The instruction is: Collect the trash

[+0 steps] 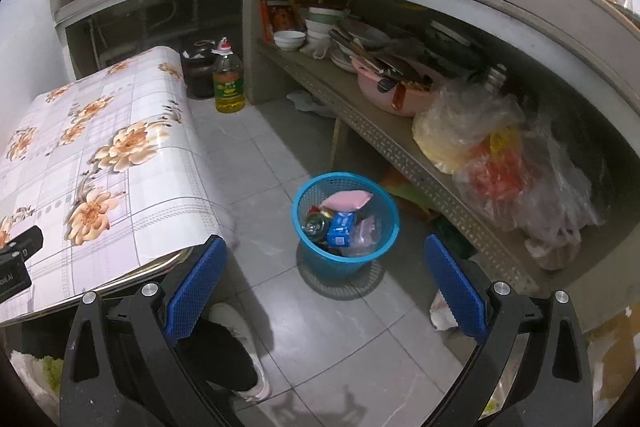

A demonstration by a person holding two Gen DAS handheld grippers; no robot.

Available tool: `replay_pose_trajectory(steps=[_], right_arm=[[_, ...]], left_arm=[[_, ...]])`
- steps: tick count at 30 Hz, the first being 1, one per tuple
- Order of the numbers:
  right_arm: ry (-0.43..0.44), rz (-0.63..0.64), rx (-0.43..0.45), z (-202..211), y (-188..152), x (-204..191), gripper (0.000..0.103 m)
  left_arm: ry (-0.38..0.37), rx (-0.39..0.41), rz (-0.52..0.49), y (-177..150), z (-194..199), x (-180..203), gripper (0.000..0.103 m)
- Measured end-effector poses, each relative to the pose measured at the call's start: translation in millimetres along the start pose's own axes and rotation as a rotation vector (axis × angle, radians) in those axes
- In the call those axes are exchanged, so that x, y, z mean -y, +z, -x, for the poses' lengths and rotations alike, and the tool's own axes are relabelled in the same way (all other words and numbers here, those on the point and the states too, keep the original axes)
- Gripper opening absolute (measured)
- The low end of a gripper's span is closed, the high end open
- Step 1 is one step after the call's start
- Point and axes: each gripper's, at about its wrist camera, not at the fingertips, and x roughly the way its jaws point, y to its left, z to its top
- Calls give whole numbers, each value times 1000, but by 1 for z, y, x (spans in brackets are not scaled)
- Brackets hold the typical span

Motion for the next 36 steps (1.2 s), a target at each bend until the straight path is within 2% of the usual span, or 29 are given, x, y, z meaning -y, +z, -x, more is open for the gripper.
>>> replay_pose_trajectory(steps=[36], right_arm=[[-6, 13, 14, 4, 2, -3, 95]], left_arm=[[11, 8, 1, 1, 1, -1, 98]])
